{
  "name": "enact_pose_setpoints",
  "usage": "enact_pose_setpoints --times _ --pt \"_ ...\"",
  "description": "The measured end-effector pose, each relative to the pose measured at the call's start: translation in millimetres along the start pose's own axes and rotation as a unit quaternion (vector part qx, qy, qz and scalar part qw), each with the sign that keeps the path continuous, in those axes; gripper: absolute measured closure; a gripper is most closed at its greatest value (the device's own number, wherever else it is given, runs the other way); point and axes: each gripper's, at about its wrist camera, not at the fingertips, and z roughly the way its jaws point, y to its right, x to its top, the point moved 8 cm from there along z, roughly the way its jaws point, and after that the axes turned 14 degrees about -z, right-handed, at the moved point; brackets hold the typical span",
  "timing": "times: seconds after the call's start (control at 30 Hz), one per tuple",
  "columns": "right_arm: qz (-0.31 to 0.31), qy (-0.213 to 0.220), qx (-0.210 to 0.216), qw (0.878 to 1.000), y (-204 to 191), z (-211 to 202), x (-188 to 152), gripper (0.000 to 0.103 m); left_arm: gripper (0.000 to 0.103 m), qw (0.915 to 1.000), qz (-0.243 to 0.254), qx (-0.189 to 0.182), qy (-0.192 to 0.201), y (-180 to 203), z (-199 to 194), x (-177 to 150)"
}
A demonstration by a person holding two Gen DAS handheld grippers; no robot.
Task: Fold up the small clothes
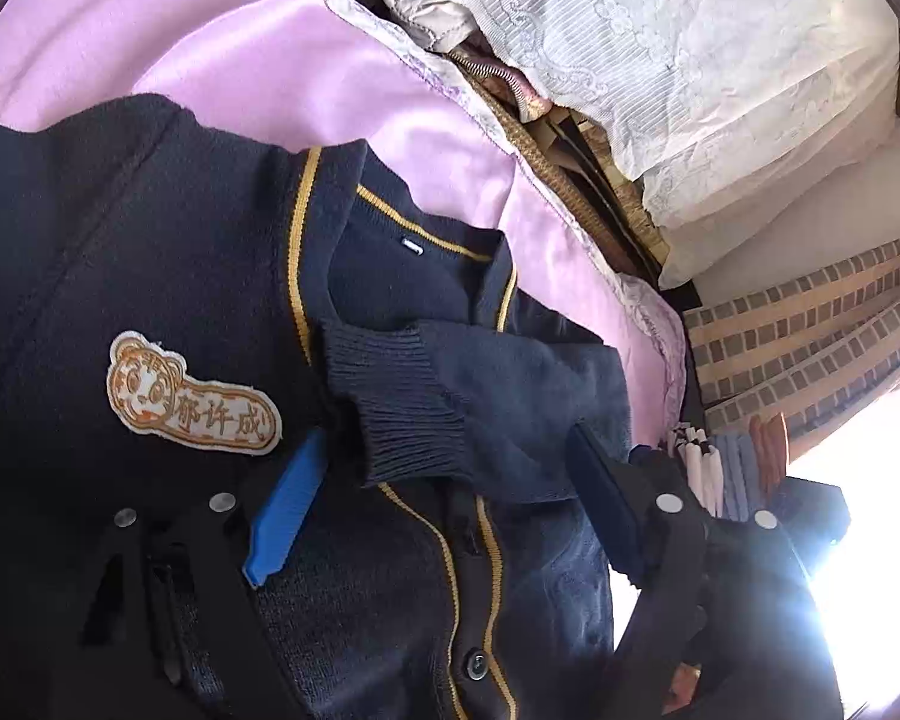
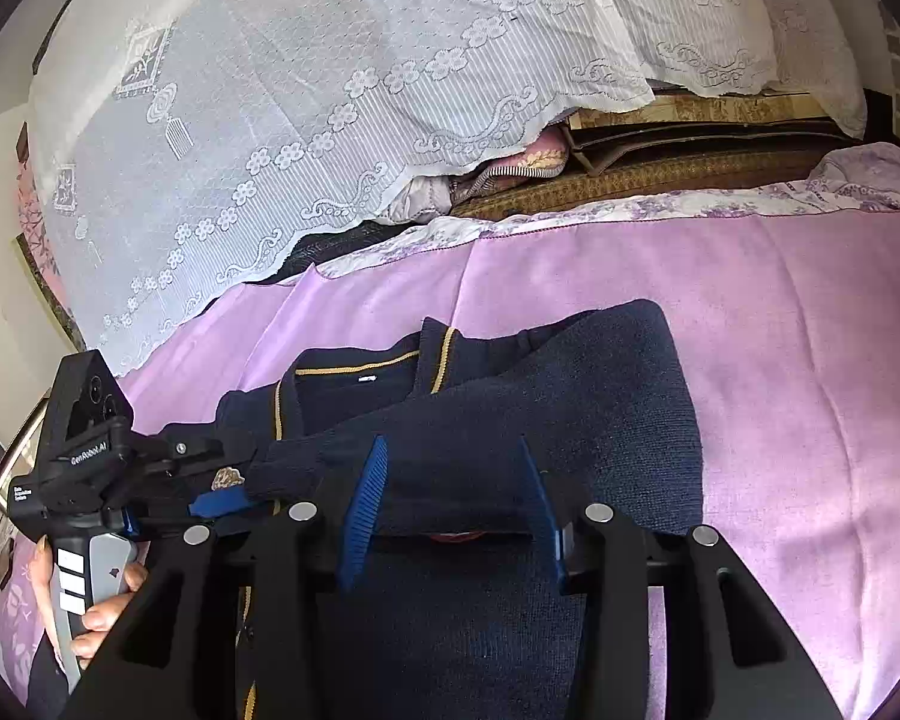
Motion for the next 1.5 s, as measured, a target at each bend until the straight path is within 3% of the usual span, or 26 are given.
enact_pose_setpoints --times 0.07,0.13,0.2,0.3,0.4,0.5,0.6,0.67,0.73,0.8,0.83,0.93,1.07,1.17,1.27,1.4,1.43,1.5 --pt "0.011 0.001 -0.002 1.000 5.4 -0.8 -0.4 0.058 0.031 1.0000 0.000 0.003 0.000 0.8 0.7 -1.0" --pt "0.021 0.003 -0.002 1.000 10.7 -1.2 -0.3 0.058 0.042 0.9999 -0.008 0.006 0.008 -3.0 0.2 1.2" --pt "0.025 0.007 -0.010 1.000 16.0 -2.9 0.5 0.058 0.071 0.9997 -0.016 0.011 0.014 -9.9 0.9 4.7" --pt "0.030 0.013 -0.025 0.999 26.5 -6.8 2.6 0.058 0.081 0.9993 -0.034 0.000 0.017 -16.5 0.1 8.8" --pt "0.044 0.018 -0.039 0.998 41.6 -11.5 3.6 0.058 0.091 0.9983 -0.023 -0.007 0.053 -11.5 -17.7 15.9" --pt "0.063 0.019 -0.044 0.997 55.2 -14.3 4.3 0.058 0.091 0.9949 0.002 -0.004 0.101 -2.6 -44.6 23.2" --pt "0.073 0.010 -0.047 0.996 63.8 -9.2 0.4 0.058 0.092 0.9909 0.013 0.034 0.130 -11.7 -53.3 30.3" --pt "0.070 -0.010 -0.052 0.996 65.1 -1.0 -6.7 0.058 0.092 0.9893 0.002 0.071 0.128 -30.1 -44.9 34.4" --pt "0.051 -0.060 -0.069 0.995 64.7 15.1 -18.6 0.058 0.092 0.9896 -0.017 0.098 0.104 -49.0 -29.5 34.3" --pt "0.035 -0.118 -0.075 0.990 65.7 35.9 -36.3 0.058 0.091 0.9896 -0.019 0.101 0.101 -52.5 -27.4 35.0" --pt "0.040 -0.120 -0.072 0.989 67.5 38.5 -39.4 0.058 0.091 0.9892 -0.014 0.103 0.103 -50.8 -29.3 35.3" --pt "0.043 -0.109 -0.083 0.990 69.0 29.1 -34.7 0.058 0.091 0.9867 -0.001 0.122 0.107 -48.7 -31.6 32.9" --pt "0.053 -0.039 -0.087 0.994 68.7 5.1 -10.5 0.057 0.091 0.9805 0.029 0.129 0.146 -27.2 -55.0 32.5" --pt "0.038 -0.005 -0.060 0.997 56.6 2.6 13.8 0.058 0.091 0.9798 0.063 0.090 0.167 2.7 -71.3 26.0" --pt "0.042 -0.022 -0.015 0.999 47.4 21.4 14.4 0.058 0.073 0.9844 0.098 0.064 0.131 22.1 -53.8 11.2" --pt "0.054 -0.097 -0.003 0.994 55.1 55.4 -14.8 0.058 0.072 0.9857 0.108 0.106 0.073 2.3 -6.3 2.4" --pt "0.062 -0.096 0.002 0.993 57.1 58.4 -19.4 0.060 0.074 0.9863 0.100 0.118 0.057 -9.2 5.7 3.2" --pt "0.074 -0.090 0.005 0.993 58.4 53.2 -18.4 0.063 0.076 0.9894 0.089 0.100 0.057 -12.6 6.5 6.2"
